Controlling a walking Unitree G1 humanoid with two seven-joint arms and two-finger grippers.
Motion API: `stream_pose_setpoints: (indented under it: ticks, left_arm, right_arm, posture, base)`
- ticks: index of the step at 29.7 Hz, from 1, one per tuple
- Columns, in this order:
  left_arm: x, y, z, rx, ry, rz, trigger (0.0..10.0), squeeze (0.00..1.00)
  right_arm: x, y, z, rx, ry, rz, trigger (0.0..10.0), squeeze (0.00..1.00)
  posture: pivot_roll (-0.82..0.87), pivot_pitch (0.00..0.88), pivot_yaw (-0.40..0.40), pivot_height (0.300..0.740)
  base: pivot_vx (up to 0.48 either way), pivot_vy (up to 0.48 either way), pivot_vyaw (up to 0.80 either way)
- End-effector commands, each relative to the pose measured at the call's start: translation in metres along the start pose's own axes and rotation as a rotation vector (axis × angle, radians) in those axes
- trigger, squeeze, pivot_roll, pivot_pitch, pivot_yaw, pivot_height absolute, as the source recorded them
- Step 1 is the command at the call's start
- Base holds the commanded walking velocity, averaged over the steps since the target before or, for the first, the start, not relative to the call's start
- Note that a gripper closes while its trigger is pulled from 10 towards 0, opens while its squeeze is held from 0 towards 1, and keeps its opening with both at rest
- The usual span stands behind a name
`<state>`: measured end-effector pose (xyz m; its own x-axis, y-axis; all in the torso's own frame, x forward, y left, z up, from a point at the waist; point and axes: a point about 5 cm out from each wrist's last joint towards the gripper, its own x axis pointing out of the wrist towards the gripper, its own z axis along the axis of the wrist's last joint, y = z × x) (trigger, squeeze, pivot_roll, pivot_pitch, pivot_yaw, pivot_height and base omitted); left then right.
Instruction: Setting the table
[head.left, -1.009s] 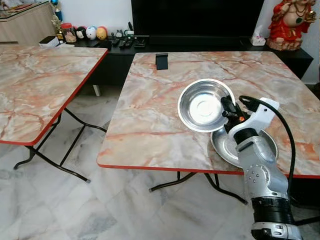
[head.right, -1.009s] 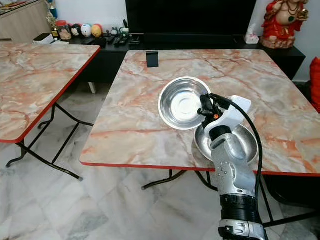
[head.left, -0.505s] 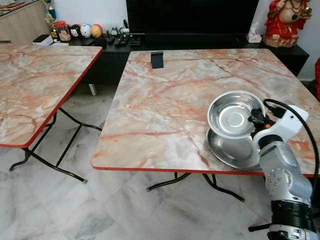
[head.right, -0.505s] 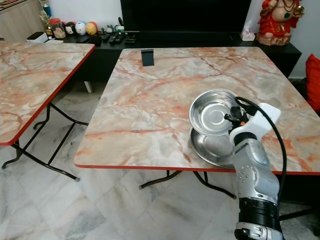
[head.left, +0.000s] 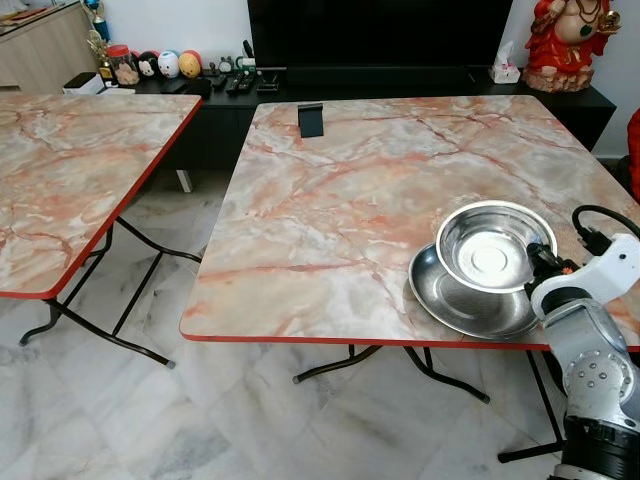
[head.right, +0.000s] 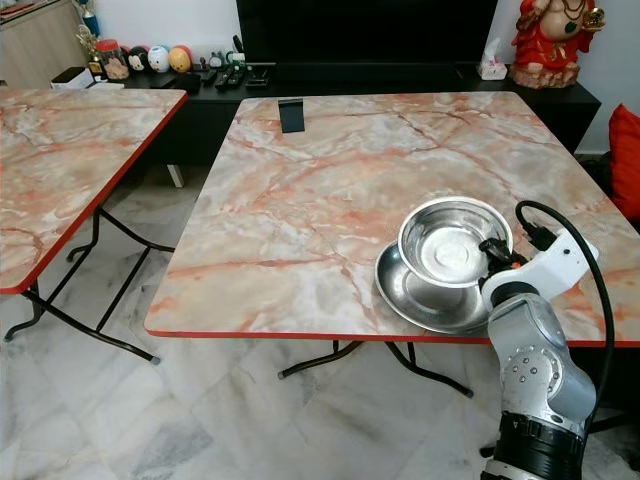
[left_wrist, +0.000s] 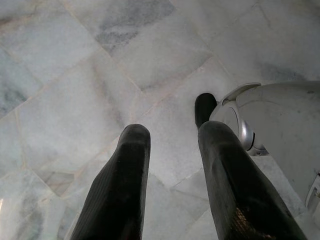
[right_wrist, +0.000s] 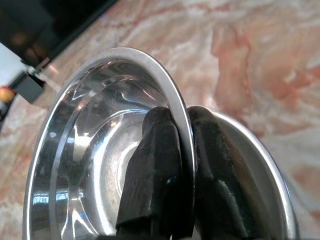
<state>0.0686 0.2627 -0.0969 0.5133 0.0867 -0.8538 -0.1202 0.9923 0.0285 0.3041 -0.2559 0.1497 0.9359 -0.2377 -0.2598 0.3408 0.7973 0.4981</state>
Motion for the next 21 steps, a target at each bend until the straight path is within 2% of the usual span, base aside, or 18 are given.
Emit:
stream_pose_setpoints:
  ticks: [1,12,21]
  left_arm:
    - [-0.003,0.005,-0.005,0.004,0.026,0.008,10.0,0.00]
    - [-0.003,0.006,-0.005,0.003,0.028,0.011,10.0,0.00]
    - [-0.003,0.006,-0.005,0.002,0.027,0.013,10.0,0.00]
  right_arm:
    - [0.002,0.006,-0.001,0.016,0.021,0.017,10.0,0.00]
    - [0.011,0.009,-0.005,-0.001,0.066,0.001,10.0,0.00]
    - [0.019,0.013,-0.003,-0.063,0.094,-0.016,10.0,0.00]
  posture:
    - [-0.13,0.000,0.047,0.740]
    - [-0.13,0.000,0.049,0.740]
    - [-0.13,0.000,0.051,0.740]
  base:
    - [0.000,0.000,0.00]
    - [0.000,0.000,0.00]
    - [0.000,0.000,0.00]
